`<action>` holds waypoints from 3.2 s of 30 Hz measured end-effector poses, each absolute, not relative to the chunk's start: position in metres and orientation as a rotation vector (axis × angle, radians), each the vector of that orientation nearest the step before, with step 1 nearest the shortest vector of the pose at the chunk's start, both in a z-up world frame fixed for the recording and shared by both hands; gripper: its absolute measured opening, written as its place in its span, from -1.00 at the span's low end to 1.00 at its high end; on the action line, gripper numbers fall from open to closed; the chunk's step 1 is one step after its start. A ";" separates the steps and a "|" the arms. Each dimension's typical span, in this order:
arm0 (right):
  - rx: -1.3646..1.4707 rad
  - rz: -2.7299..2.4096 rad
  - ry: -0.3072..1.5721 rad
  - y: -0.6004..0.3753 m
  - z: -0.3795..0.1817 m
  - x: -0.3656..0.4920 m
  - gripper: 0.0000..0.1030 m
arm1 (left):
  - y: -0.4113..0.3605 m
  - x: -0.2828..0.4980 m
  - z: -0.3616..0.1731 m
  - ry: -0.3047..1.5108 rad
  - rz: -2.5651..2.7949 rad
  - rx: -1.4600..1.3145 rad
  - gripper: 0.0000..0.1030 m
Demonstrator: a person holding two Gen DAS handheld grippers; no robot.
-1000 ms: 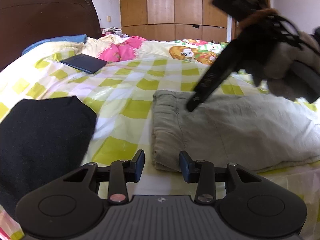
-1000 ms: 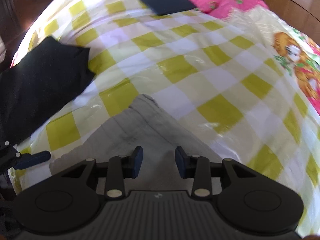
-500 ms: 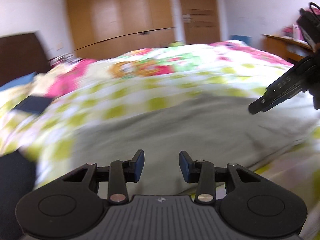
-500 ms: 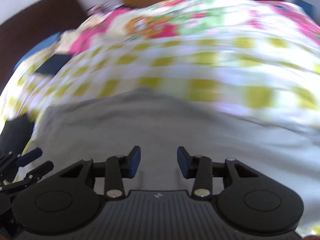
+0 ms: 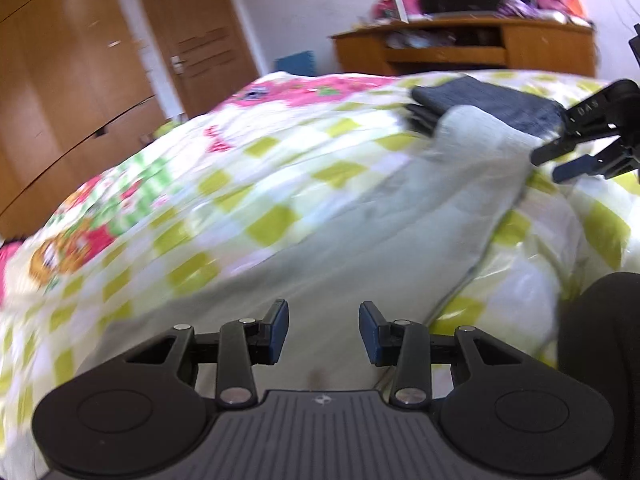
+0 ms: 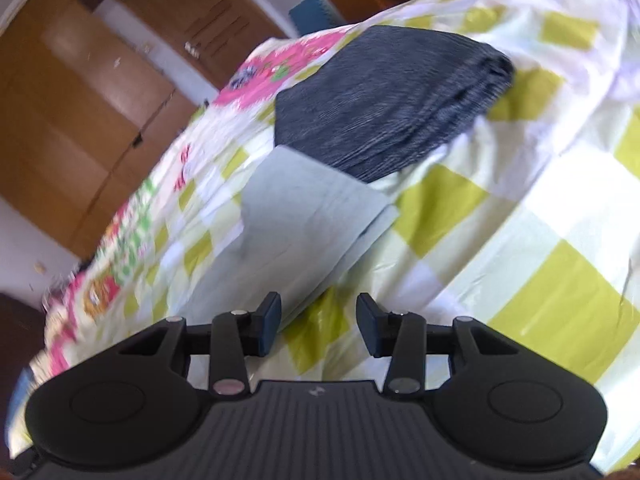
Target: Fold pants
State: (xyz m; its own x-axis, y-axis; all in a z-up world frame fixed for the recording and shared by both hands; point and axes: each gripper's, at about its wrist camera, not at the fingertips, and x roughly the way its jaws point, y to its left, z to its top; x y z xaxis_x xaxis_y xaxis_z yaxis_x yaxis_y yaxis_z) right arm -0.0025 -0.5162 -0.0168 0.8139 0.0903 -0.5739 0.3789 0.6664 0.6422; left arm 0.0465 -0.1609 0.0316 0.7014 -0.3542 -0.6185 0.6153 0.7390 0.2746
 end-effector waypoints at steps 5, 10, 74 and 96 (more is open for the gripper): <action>0.926 -0.160 0.520 -0.533 -0.033 0.003 -0.19 | -0.201 0.047 0.027 0.578 -0.614 0.564 0.03; 1.050 -0.116 0.448 -0.547 -0.044 0.008 -0.16 | -0.221 0.050 0.024 0.586 -0.641 0.593 0.03; -0.135 1.111 0.900 0.023 0.060 0.111 -0.22 | 0.178 -0.016 0.003 0.605 -0.069 -0.212 0.22; -0.472 1.314 1.038 0.092 -0.006 0.196 -0.30 | 0.198 -0.016 0.007 0.622 -0.100 -0.501 0.32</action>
State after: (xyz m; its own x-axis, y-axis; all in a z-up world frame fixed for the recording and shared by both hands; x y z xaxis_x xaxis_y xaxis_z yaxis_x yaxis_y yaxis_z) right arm 0.1956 0.0917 -0.0056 -0.0820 0.5555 -0.8274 -0.9334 0.2482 0.2591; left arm -0.0161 0.1976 0.0068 0.8123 -0.2373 -0.5328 -0.0579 0.8762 -0.4785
